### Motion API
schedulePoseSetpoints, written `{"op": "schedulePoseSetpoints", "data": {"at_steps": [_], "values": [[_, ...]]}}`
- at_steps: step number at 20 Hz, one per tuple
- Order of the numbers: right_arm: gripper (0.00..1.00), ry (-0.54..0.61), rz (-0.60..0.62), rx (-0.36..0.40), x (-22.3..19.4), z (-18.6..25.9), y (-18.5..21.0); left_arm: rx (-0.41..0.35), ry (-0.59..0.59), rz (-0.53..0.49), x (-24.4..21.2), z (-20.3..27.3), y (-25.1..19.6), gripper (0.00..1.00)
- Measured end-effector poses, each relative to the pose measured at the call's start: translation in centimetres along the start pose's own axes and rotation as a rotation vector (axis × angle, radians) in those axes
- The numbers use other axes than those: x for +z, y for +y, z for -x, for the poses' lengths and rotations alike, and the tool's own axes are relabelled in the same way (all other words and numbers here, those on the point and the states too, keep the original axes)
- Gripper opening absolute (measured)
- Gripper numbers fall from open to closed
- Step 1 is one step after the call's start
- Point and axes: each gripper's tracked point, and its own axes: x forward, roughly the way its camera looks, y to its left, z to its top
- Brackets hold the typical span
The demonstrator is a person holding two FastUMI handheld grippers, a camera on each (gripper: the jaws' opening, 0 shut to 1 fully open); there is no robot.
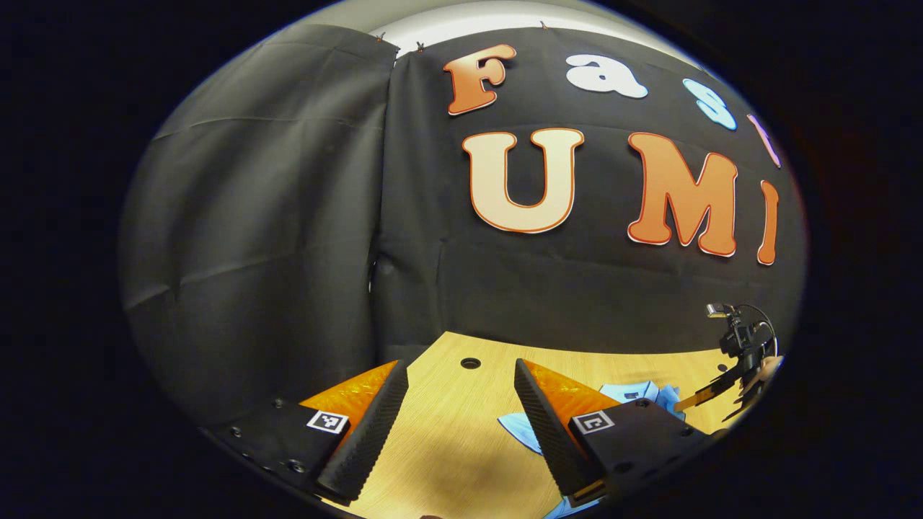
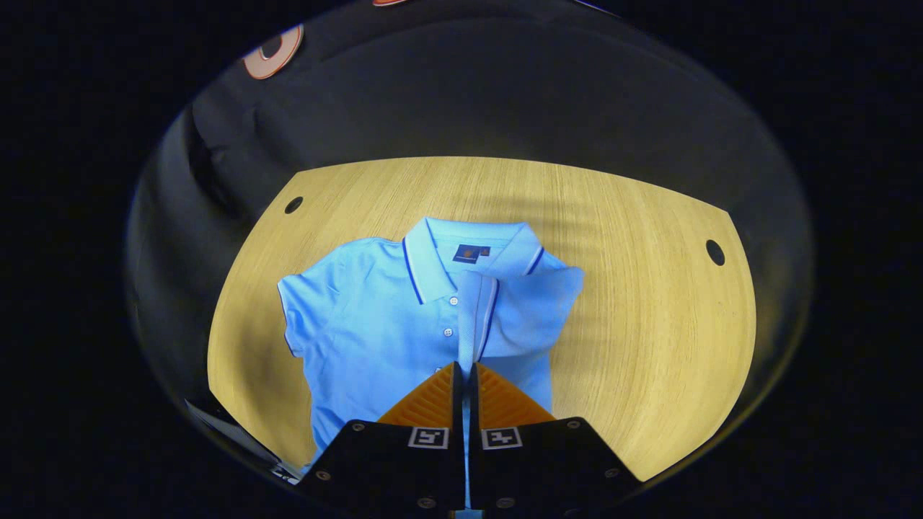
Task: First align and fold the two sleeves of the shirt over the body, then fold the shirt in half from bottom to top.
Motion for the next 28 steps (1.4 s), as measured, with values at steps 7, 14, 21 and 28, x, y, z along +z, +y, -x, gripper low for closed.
{"op": "schedulePoseSetpoints", "data": {"at_steps": [7, 14, 21, 28], "values": [[0.04, 0.023, 0.037, 0.045, -1.2, -1.3, 3.4, -0.042, 0.019, 0.025, -0.4, -1.0, -2.0, 0.95], [0.12, 0.039, 0.002, 0.118, -2.2, -1.1, 5.8, -0.087, 0.055, 0.034, -1.5, -2.2, -4.4, 0.96], [0.46, -0.005, -0.027, 0.198, -1.3, 0.3, 7.7, -0.088, 0.082, 0.005, -2.2, -3.8, -5.3, 0.95], [0.98, -0.126, -0.051, 0.115, 1.2, 2.9, 4.0, -0.145, 0.17, 0.0, -4.1, -7.0, -8.7, 0.97]]}}
